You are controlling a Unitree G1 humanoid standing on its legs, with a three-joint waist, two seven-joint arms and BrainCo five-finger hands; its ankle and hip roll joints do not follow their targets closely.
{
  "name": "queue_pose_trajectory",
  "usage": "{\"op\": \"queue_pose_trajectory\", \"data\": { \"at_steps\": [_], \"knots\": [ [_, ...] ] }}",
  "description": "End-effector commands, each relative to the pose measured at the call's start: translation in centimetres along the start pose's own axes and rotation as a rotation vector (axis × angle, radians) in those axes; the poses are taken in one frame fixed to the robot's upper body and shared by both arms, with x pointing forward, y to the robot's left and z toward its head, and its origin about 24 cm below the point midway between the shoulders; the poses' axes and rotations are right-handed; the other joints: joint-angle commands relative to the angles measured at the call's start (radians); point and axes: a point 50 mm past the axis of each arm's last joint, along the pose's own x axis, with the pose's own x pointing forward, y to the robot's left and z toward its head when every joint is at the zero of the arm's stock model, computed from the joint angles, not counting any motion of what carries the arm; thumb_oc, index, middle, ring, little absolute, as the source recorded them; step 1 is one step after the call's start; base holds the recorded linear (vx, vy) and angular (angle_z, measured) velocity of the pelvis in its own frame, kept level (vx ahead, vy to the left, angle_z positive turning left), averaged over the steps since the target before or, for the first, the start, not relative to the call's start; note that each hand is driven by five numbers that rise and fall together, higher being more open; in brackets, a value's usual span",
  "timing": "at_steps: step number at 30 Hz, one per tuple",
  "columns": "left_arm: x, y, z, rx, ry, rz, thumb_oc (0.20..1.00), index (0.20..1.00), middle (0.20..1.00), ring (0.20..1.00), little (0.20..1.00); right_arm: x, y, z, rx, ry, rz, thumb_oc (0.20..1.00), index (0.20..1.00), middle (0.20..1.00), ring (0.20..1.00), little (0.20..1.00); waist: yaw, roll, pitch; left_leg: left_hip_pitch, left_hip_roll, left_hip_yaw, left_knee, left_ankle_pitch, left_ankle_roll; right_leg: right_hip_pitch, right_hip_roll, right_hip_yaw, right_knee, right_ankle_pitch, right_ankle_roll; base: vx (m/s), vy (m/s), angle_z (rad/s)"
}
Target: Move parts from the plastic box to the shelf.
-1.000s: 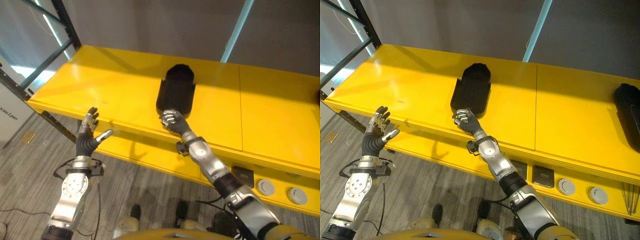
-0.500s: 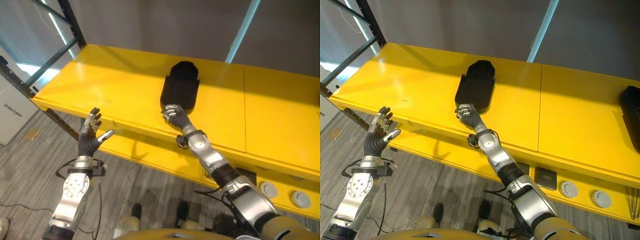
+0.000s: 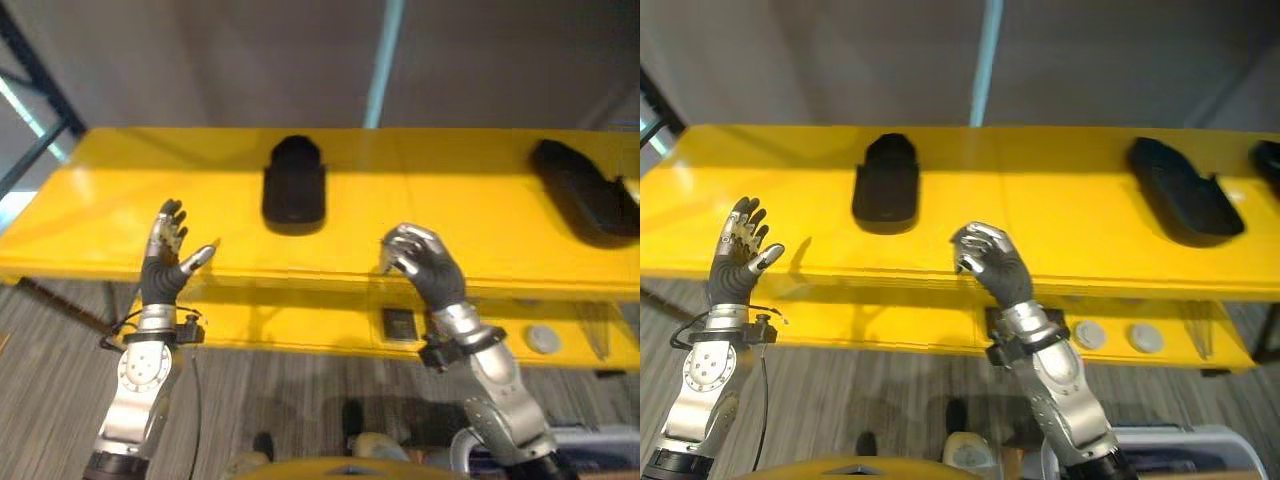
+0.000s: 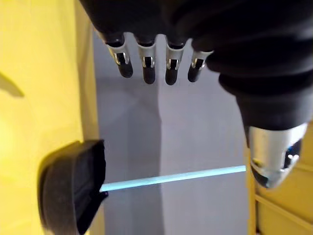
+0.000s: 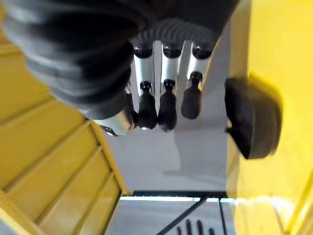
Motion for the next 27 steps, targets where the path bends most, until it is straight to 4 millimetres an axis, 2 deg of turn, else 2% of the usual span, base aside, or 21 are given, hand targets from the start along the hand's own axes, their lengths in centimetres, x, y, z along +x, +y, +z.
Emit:
{"op": "queue_pose_trajectory", "data": {
  "at_steps": [1,4,5,6,9,11,12,13,15,16,18,19,20,21,23,24,25,26,27],
  "knots": [
    [0.4,-0.2,2.1,0.09,-0.132,-0.059,1.0,1.0,1.0,1.0,1.0,1.1,0.0,-0.1,-0.062,-0.04,0.037,1.0,1.0,1.0,1.0,1.0,-0.007,-0.034,-0.051,-0.001,0.008,0.023,0.002,-0.1,0.016,0.086,-0.079,0.042,0.023,-0.164,0.093,-0.03,0.092,-0.36],
    [0.4,-0.3,2.1,0.101,-0.14,-0.069,1.0,1.0,1.0,1.0,1.0,0.3,-0.5,-0.3,-0.124,-0.006,0.022,1.0,1.0,1.0,1.0,1.0,-0.027,-0.034,-0.053,0.022,0.006,0.055,0.002,-0.113,0.025,0.077,-0.078,0.081,0.036,-0.16,0.097,-0.02,0.062,-0.45],
    [0.4,-0.5,2.2,0.102,-0.147,-0.082,1.0,1.0,1.0,1.0,1.0,-0.2,-0.8,-0.3,-0.162,0.01,0.007,1.0,1.0,1.0,1.0,1.0,-0.043,-0.034,-0.054,0.031,0.004,0.074,0.002,-0.118,0.031,0.068,-0.078,0.106,0.044,-0.158,0.1,-0.08,0.128,-0.5],
    [0.5,-0.9,2.3,0.101,-0.156,-0.105,1.0,1.0,1.0,1.0,1.0,-0.5,-1.5,-0.3,-0.221,0.024,-0.028,1.0,1.0,1.0,1.0,1.0,-0.078,-0.034,-0.043,0.053,0.0,0.12,0.005,-0.131,0.045,0.046,-0.077,0.16,0.062,-0.15,0.109,-0.12,0.128,-0.37],
    [1.3,-1.8,2.5,0.075,-0.18,-0.136,1.0,1.0,1.0,1.0,1.0,-0.7,-2.2,-0.5,-0.261,0.027,-0.085,1.0,1.0,1.0,1.0,1.0,-0.129,-0.033,-0.016,0.073,-0.003,0.202,0.007,-0.148,0.06,-0.015,-0.066,0.225,0.1,-0.127,0.142,-0.13,0.092,-0.88],
    [2.0,-2.2,3.0,0.064,-0.211,-0.149,1.0,1.0,1.0,1.0,1.0,-0.5,-2.6,-0.1,-0.284,0.0,-0.127,1.0,1.0,1.0,1.0,1.0,-0.148,-0.029,0.01,0.078,-0.004,0.271,0.008,-0.155,0.067,-0.06,-0.075,0.209,0.111,-0.101,0.159,-0.14,0.032,-1.46],
    [2.0,-2.2,3.0,0.065,-0.212,-0.149,1.0,1.0,1.0,1.0,1.0,-0.4,-2.6,-0.1,-0.284,-0.001,-0.128,1.0,1.0,1.0,1.0,1.0,-0.143,-0.031,0.008,0.074,-0.005,0.277,0.006,-0.149,0.066,-0.067,-0.075,0.214,0.11,-0.095,0.157,-0.07,0.001,-1.9],
    [2.5,-2.7,3.3,0.048,-0.233,-0.168,1.0,1.0,1.0,1.0,1.0,-0.6,-3.1,0.1,-0.307,-0.008,-0.167,1.0,1.0,1.0,1.0,1.0,-0.168,-0.027,0.021,0.088,-0.007,0.344,0.011,-0.163,0.07,-0.101,-0.093,0.142,0.121,-0.084,0.161,-0.04,-0.021,-1.72],
    [2.7,-2.7,3.5,0.043,-0.242,-0.164,1.0,1.0,1.0,1.0,1.0,-0.9,-3.4,0.1,-0.32,-0.004,-0.186,1.0,1.0,1.0,1.0,1.0,-0.185,-0.024,0.035,0.099,-0.001,0.408,0.022,-0.173,0.074,-0.151,-0.099,0.064,0.174,-0.083,0.152,-0.01,-0.023,-1.35],
    [2.8,-2.6,3.5,0.045,-0.24,-0.161,1.0,1.0,1.0,1.0,1.0,-1.0,-3.4,0.1,-0.324,0.001,-0.195,1.0,1.0,1.0,1.0,1.0,-0.189,-0.011,0.045,0.107,0.005,0.413,0.029,-0.197,0.078,-0.167,-0.1,0.022,0.218,-0.118,0.153,0.0,-0.015,-1.2],
    [3.0,-2.4,3.5,0.052,-0.235,-0.164,1.0,1.0,1.0,1.0,1.0,-1.4,-3.5,0.0,-0.34,0.012,-0.198,1.0,1.0,1.0,1.0,1.0,-0.19,-0.006,0.058,0.092,0.019,0.459,0.069,-0.2,0.087,-0.171,-0.114,-0.082,0.328,-0.182,0.12,-0.03,-0.059,-1.38],
    [3.0,-2.4,3.5,0.052,-0.235,-0.165,1.0,1.0,1.0,1.0,1.0,-1.4,-3.5,0.0,-0.341,0.012,-0.198,1.0,1.0,1.0,1.0,1.0,-0.19,-0.007,0.058,0.091,0.02,0.459,0.074,-0.204,0.085,-0.174,-0.115,-0.083,0.337,-0.189,0.119,0.05,-0.213,-1.26],
    [2.8,-2.3,3.2,0.057,-0.215,-0.18,1.0,1.0,1.0,1.0,1.0,-2.0,-3.6,-0.4,-0.331,0.036,-0.214,1.0,1.0,1.0,1.0,1.0,-0.191,-0.021,0.042,0.09,0.031,0.494,0.113,-0.221,0.08,-0.139,-0.099,-0.096,0.312,-0.215,0.09,0.12,-0.278,-0.75],
    [2.7,-2.3,3.0,0.051,-0.205,-0.188,1.0,1.0,1.0,1.0,1.0,-2.5,-3.8,-0.5,-0.33,0.053,-0.231,1.0,1.0,1.0,1.0,1.0,-0.191,-0.027,0.033,0.086,0.045,0.501,0.146,-0.227,0.069,-0.12,-0.078,-0.081,0.28,-0.231,0.078,0.18,-0.409,-0.57],
    [2.7,-2.1,2.5,0.015,-0.177,-0.171,1.0,1.0,1.0,1.0,1.0,-2.8,-4.3,-0.7,-0.326,0.066,-0.248,1.0,1.0,1.0,1.0,1.0,-0.183,-0.038,0.028,0.042,0.096,0.494,0.278,-0.21,0.045,-0.079,-0.045,-0.046,0.237,-0.243,0.055,0.16,-0.355,-0.55],
    [2.8,-2.1,2.6,0.002,-0.177,-0.164,1.0,1.0,1.0,1.0,1.0,-2.5,-4.4,-0.6,-0.318,0.056,-0.246,1.0,1.0,1.0,1.0,1.0,-0.166,-0.041,0.038,-0.008,0.131,0.452,0.401,-0.175,0.023,-0.057,-0.02,-0.028,0.213,-0.245,0.034,0.05,-0.409,-0.94],
    [3.0,-2.2,2.8,-0.004,-0.19,-0.149,1.0,1.0,1.0,1.0,1.0,-1.7,-4.3,-0.4,-0.301,0.04,-0.216,1.0,1.0,1.0,1.0,1.0,-0.12,-0.053,0.069,-0.122,0.132,0.29,0.578,-0.086,0.004,-0.029,0.023,0.013,0.144,-0.224,-0.009,-0.01,-0.321,-1.06],
    [3.0,-2.2,2.8,-0.004,-0.191,-0.148,1.0,1.0,1.0,1.0,1.0,-1.6,-4.3,-0.4,-0.301,0.038,-0.216,1.0,1.0,1.0,1.0,1.0,-0.123,-0.052,0.068,-0.129,0.135,0.285,0.584,-0.086,0.002,-0.029,0.025,0.01,0.139,-0.22,-0.01,-0.07,-0.2,-1.18],
    [2.9,-2.1,2.8,0.001,-0.193,-0.142,1.0,1.0,1.0,1.0,1.0,-1.2,-4.2,-0.6,-0.304,0.042,-0.197,1.0,1.0,1.0,1.0,1.0,-0.087,-0.057,0.075,-0.175,0.063,0.168,0.622,-0.1,0.013,-0.023,0.033,0.051,0.119,-0.214,-0.008,-0.01,-0.019,-0.79]
  ]
}}
